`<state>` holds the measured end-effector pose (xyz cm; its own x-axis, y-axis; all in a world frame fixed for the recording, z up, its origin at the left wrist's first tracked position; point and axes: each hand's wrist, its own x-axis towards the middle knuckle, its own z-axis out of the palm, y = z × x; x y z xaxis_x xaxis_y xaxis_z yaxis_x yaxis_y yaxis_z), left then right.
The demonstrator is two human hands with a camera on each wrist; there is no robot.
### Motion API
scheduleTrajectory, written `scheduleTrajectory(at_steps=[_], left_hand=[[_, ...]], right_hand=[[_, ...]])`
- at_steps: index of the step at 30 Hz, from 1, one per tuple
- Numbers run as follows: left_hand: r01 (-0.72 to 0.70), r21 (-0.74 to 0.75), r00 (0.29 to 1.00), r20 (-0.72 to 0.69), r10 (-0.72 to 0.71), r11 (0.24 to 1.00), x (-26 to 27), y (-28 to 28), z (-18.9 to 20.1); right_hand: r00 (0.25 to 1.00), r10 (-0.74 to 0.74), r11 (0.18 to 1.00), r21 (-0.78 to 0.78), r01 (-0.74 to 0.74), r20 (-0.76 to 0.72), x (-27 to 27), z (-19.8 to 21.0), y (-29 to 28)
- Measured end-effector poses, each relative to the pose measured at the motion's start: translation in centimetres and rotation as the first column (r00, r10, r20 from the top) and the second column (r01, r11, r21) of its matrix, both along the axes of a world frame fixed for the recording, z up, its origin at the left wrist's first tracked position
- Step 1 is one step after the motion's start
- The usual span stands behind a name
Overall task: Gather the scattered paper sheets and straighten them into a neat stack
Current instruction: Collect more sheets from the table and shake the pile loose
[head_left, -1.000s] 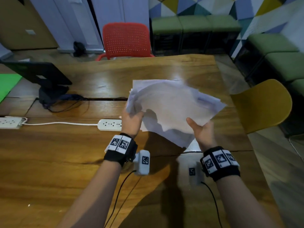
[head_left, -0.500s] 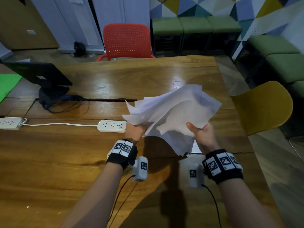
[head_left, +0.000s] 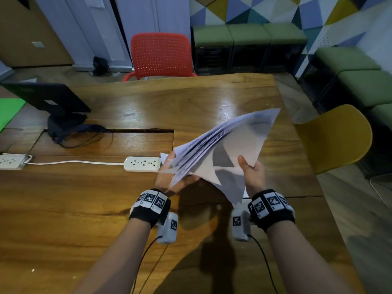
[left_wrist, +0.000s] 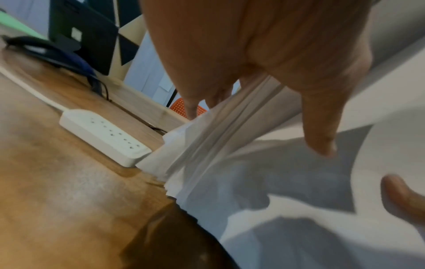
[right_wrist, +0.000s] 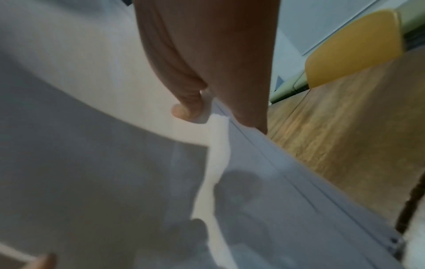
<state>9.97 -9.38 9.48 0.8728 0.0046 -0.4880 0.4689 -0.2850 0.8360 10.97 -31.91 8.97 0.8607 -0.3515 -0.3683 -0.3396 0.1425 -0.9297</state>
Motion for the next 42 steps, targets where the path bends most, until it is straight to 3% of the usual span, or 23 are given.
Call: scheduleTrajectory(at_steps=[2,3,5,6,13,16,19,24,28,33,37,39,42], left_hand=[[-0.046,0.005,0.998,0.03,0.046,0.999,0.1,0.2,0.7],[-0.111,0.014,0.985,0.131,0.109,0.994,0.2,0.5,1.0],[-0.235,-0.108,0.926,0.277,0.256,0.966,0.4,0.9,2.3],[-0.276,-0.156,0.907,0.285,0.311,0.948,0.5,1.0,2.7],[-0.163,-0.205,0.918,0.328,0.224,0.965,1.3,-0.5,4.7],[-0.219,-0.233,0.891,0.349,0.292,0.947,1.5,-0.8,4.9],[-0.216,-0.274,0.891,0.337,0.304,0.937,1.2,-0.9,5.2],[-0.185,-0.289,0.89,0.356,0.285,0.939,1.1,-0.5,5.5],[-0.17,-0.277,0.91,0.324,0.259,0.946,1.5,-0.8,5.1],[-0.276,-0.254,0.882,0.315,0.349,0.927,2.7,-1.4,4.9],[-0.301,-0.311,0.864,0.311,0.395,0.902,3.6,-0.9,5.2],[-0.259,-0.293,0.866,0.351,0.355,0.921,3.8,-1.3,5.6],[-0.288,-0.34,0.821,0.394,0.414,0.895,4.1,-1.4,6.4]], right_hand=[[0.999,0.016,1.0,0.021,-0.017,0.049,-0.3,1.2,-0.7],[0.996,0.05,0.998,0.023,-0.052,0.08,-0.5,1.9,-1.1],[0.982,0.131,0.991,0.021,-0.135,0.134,-0.8,3.3,-2.0],[0.976,0.165,0.985,0.017,-0.17,0.145,-0.9,3.7,-2.4],[0.952,0.236,0.971,-0.001,-0.24,0.194,-1.2,4.8,-3.0],[0.929,0.326,0.942,-0.142,-0.303,0.175,-0.9,4.7,-3.0],[0.939,0.297,0.941,-0.218,-0.257,0.176,-0.7,5.1,-3.0],[0.937,0.155,0.986,-0.114,-0.125,0.315,-1.0,6.2,-2.8],[0.932,0.226,0.974,-0.083,-0.211,0.282,-1.3,4.5,-2.4],[0.946,0.2,0.979,-0.022,-0.201,0.255,-0.8,2.7,-1.9],[0.957,0.197,0.979,-0.002,-0.202,0.212,-0.1,2.6,-2.1],[0.945,0.214,0.977,-0.039,-0.211,0.249,0.2,3.3,-1.9],[0.94,0.184,0.983,-0.024,-0.185,0.289,0.5,4.4,-1.9]])
